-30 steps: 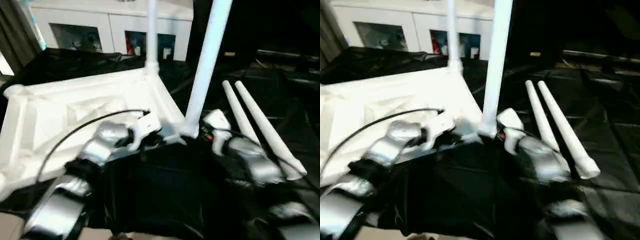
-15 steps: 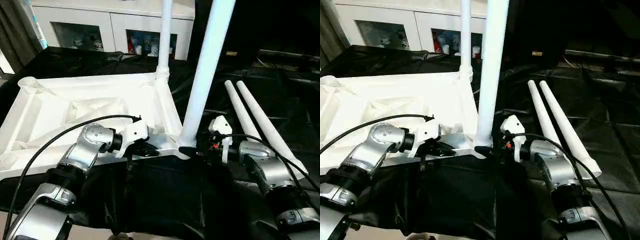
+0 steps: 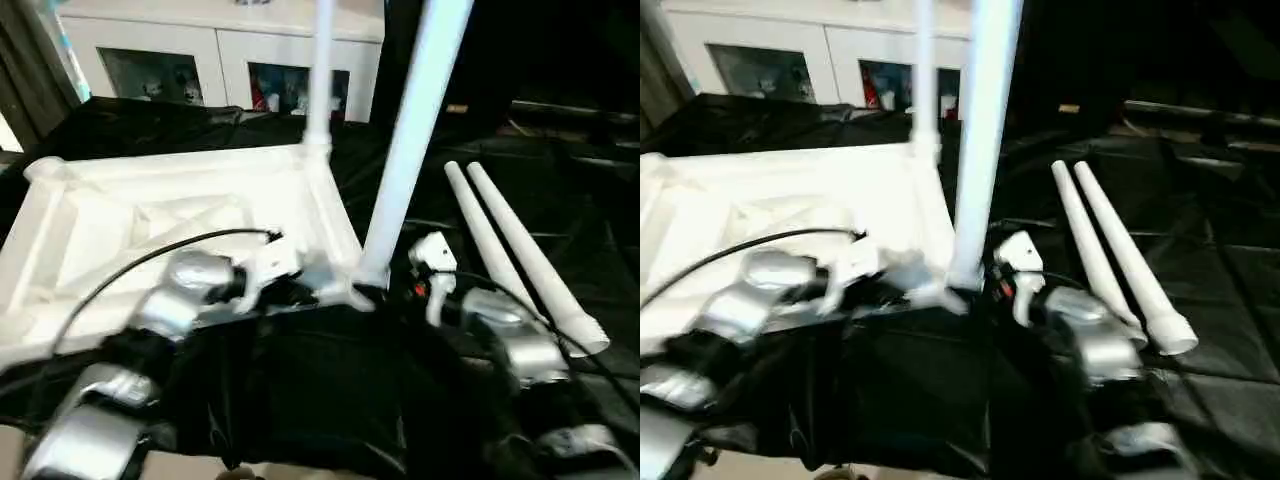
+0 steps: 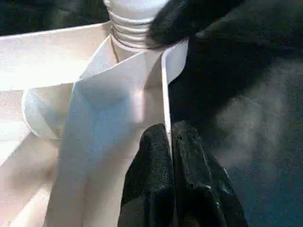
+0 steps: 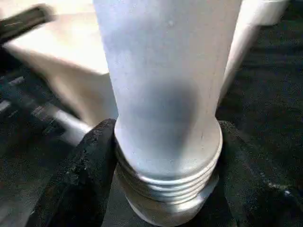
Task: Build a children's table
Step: Rotate leg to tighten
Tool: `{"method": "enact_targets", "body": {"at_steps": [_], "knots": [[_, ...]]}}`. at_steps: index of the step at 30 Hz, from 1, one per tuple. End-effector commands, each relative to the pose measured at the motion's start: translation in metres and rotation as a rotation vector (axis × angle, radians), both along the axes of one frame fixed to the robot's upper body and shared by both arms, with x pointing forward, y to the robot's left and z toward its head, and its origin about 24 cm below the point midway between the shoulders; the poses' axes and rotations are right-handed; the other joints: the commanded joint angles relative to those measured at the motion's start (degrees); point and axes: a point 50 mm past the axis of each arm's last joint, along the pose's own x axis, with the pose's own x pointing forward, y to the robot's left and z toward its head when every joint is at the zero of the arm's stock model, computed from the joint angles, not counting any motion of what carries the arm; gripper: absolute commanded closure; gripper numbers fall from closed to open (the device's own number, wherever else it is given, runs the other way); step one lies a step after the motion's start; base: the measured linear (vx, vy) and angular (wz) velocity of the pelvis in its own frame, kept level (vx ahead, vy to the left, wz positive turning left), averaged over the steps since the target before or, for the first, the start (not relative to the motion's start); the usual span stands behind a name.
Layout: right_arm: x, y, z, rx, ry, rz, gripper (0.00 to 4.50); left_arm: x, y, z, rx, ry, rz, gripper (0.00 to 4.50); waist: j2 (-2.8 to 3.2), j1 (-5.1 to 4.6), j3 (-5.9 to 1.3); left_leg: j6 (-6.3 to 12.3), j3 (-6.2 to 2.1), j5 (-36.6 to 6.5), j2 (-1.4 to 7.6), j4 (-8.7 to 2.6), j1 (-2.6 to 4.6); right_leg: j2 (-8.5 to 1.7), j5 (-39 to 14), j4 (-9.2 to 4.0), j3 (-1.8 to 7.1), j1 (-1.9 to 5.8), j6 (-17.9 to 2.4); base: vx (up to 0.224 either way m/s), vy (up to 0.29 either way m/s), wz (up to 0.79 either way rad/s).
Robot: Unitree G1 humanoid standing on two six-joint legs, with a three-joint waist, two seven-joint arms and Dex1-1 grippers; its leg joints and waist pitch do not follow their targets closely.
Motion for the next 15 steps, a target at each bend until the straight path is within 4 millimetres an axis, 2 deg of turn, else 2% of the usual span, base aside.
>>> {"method": "enact_targets", "body": {"at_steps": [1, 2, 3, 4, 5, 6, 9, 11, 13, 15], "knots": [[-0.002, -0.003, -0.022, -0.056, 0.104, -0.148, 1.75, 0.004, -0.01, -0.005, -0.011, -0.018, 0.081, 4.5, -0.26, -0.05, -2.53, 0.21, -1.02, -12.32, 2.69, -3.97, 0.47, -5.56, -18.56, -5.33, 3.26, 2.0, -9.14, 0.0, 0.0, 0.0], [0.003, 0.005, -0.026, -0.044, 0.138, -0.285, 1.75, 0.008, -0.026, -0.005, -0.023, -0.031, 0.143, 4.5, 0.09, -0.13, -2.52, 0.02, -1.03, -12.42, 2.63, -4.01, 0.47, -5.49, -17.95, -5.28, 3.35, 1.88, -9.13, 0.0, 0.0, 0.0], [0.004, 0.005, -0.026, -0.044, 0.138, -0.288, 1.75, 0.008, -0.026, -0.005, -0.023, -0.032, 0.144, 4.5, -0.08, -0.26, -2.53, -0.41, -0.99, -12.61, 2.57, -4.04, 0.61, -5.38, -17.67, -5.31, 3.37, 1.76, -9.14, 0.0, 0.0, 0.0], [0.006, 0.012, -0.027, -0.059, 0.152, -0.337, 1.75, 0.01, -0.038, -0.005, -0.045, -0.037, 0.171, 4.5, -0.12, -0.14, -2.66, -0.27, -1.02, -11.97, 2.59, -4.0, 0.48, -5.46, -16.43, -5.21, 3.38, 2.01, -9.31, 0.0, 0.0, 0.0], [0.006, 0.012, -0.027, -0.059, 0.152, -0.337, 1.75, 0.01, -0.038, -0.005, -0.045, -0.037, 0.171, 4.5, -0.12, -0.18, -2.63, -0.12, -0.94, -11.82, 2.54, -3.97, 0.39, -5.37, -15.73, -5.18, 3.41, 1.94, -9.35, 0.0, 0.0, 0.0], [0.009, 0.023, -0.026, -0.064, 0.151, -0.356, 1.75, 0.007, -0.052, -0.006, -0.052, -0.034, 0.151, 4.5, -0.15, -0.02, -2.67, 0.27, -0.92, -11.41, 2.54, -3.91, 0.42, -5.41, -14.43, -5.13, 3.43, 1.96, -9.57, 0.0, 0.0, 0.0], [0.01, 0.034, -0.023, -0.062, 0.117, -0.332, 1.75, 0.004, -0.061, -0.007, -0.044, -0.035, 0.105, 4.5, -0.19, 0.11, -2.88, 1.35, -0.81, -9.62, 2.4, -3.7, 0.17, -5.45, -11.76, -4.9, 3.44, 2.21, -9.54, 0.0, 0.0, 0.0], [0.011, 0.038, -0.02, -0.053, 0.093, -0.31, 1.75, 0.003, -0.064, -0.007, -0.038, -0.036, 0.083, 4.5, -0.2, 0.13, -2.89, 1.83, -0.78, -9.4, 2.4, -3.69, 0.05, -5.46, -10.81, -4.85, 3.41, 2.25, -9.6, 0.0, 0.0, 0.0], [0.011, 0.038, -0.016, -0.029, 0.069, -0.288, 1.19, 0.003, -0.06, -0.008, -0.018, -0.034, 0.067, 4.5, -0.2, 0.1, -2.77, 2.02, -0.82, -10.17, 2.45, -3.81, 0.1, -5.47, -11.81, -4.95, 3.35, 2.23, -9.56, 0.0, 0.0, 0.0], [0.013, 0.03, -0.01, -0.038, 0.024, -0.255, 1.03, 0.004, -0.05, -0.008, -0.001, -0.023, 0.053, 4.5, -0.24, 0.14, -2.74, 2.02, -0.85, -10.82, 2.44, -3.82, 0.08, -5.49, -13.21, -5.09, 3.35, 2.23, -9.3, 0.0, 0.0, 0.0]]}}
